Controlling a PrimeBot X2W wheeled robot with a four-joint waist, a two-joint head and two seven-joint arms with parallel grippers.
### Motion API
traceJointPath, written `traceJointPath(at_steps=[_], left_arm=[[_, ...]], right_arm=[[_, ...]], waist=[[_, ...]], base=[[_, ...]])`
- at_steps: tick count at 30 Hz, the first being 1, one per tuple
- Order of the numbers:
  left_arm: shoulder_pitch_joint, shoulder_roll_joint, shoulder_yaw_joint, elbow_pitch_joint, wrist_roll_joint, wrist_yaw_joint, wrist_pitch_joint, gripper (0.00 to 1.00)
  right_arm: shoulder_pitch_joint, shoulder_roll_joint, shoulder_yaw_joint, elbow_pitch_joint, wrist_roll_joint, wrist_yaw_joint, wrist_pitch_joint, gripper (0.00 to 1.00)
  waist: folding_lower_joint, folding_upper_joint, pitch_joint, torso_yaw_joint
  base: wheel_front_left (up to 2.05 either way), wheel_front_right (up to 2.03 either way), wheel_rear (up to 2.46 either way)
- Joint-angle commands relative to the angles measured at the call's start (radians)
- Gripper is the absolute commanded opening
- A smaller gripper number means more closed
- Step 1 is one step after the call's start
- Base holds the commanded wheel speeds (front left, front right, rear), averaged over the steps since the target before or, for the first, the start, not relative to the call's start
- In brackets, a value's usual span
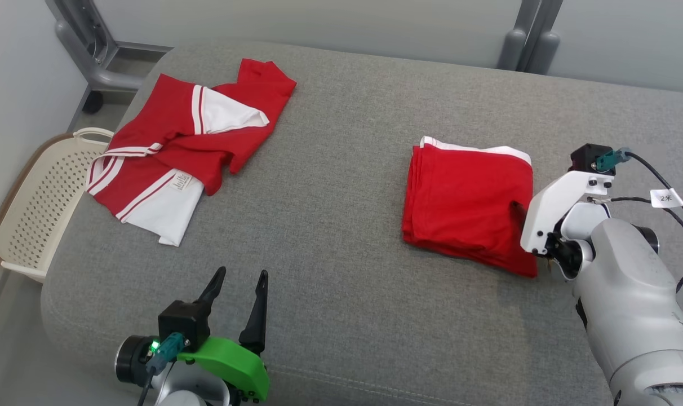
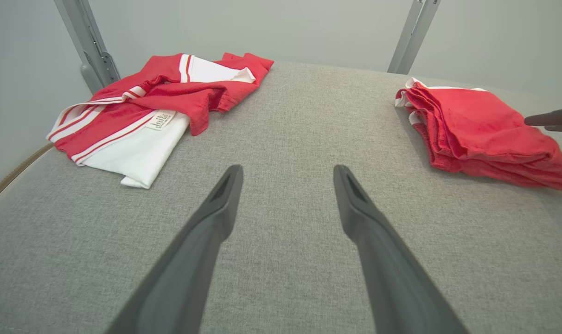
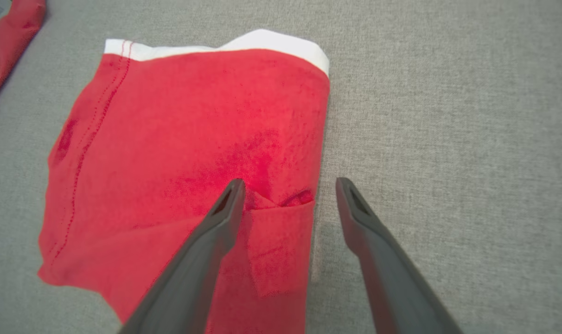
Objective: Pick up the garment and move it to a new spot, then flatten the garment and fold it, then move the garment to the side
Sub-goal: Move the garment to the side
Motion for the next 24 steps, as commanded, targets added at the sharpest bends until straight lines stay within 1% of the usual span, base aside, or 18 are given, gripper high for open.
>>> traceJointPath(at_steps=[1,2,3,9,10,11,12,13,20,24], left_arm=[[-0.015,0.007,0.001,-0.002,-0.002,0.002,0.002,1.00],[-0.021,0.009,0.001,-0.003,-0.003,0.001,0.000,1.00],[-0.025,0.009,0.000,-0.003,-0.003,0.001,0.000,1.00],[-0.040,0.007,-0.005,0.004,-0.003,-0.002,-0.005,1.00],[-0.043,0.007,-0.006,0.005,-0.003,-0.003,-0.007,1.00],[-0.046,0.007,-0.006,0.006,-0.004,-0.003,-0.008,1.00],[-0.047,0.006,-0.007,0.007,-0.004,-0.003,-0.009,1.00],[-0.048,0.006,-0.008,0.008,-0.005,-0.003,-0.009,1.00],[-0.054,0.006,-0.011,0.015,-0.010,0.000,-0.015,1.00],[-0.057,0.010,-0.009,0.018,-0.011,0.005,-0.017,1.00]], right_arm=[[0.012,0.004,-0.013,0.004,-0.016,0.000,-0.004,1.00],[0.010,0.011,-0.053,0.006,-0.041,0.000,-0.008,1.00],[0.009,0.016,-0.072,0.009,-0.052,0.000,-0.005,1.00],[0.004,0.034,-0.164,0.020,-0.117,0.000,0.015,1.00],[0.002,0.036,-0.177,0.022,-0.127,0.000,0.017,0.96],[-0.001,0.037,-0.192,0.024,-0.134,0.000,0.021,0.42],[-0.004,0.038,-0.204,0.028,-0.143,-0.001,0.026,0.15],[-0.005,0.039,-0.214,0.031,-0.153,0.000,0.029,0.00],[-0.022,0.041,-0.241,0.062,-0.174,-0.001,0.018,0.00],[-0.027,0.039,-0.242,0.061,-0.210,-0.001,0.009,0.00]], waist=[[0.0000,0.0000,0.010,0.001],[0.0000,0.0000,0.021,0.002],[0.0000,0.0000,0.026,0.003],[0.0000,0.0000,0.042,0.013],[0.0000,0.0000,0.044,0.015],[0.0000,0.0000,0.046,0.017],[0.0000,0.0000,0.048,0.018],[0.0000,0.0000,0.050,0.020],[0.0000,0.0000,0.056,0.024],[0.0000,0.0000,0.056,0.014]], base=[[0.00,0.00,0.00],[0.00,0.00,0.00],[0.00,0.00,0.00],[0.00,0.00,0.00],[0.00,0.00,0.00],[0.00,0.00,0.00],[0.00,0.00,0.00],[0.00,0.00,0.00],[0.00,0.00,0.00],[0.00,0.00,0.00]])
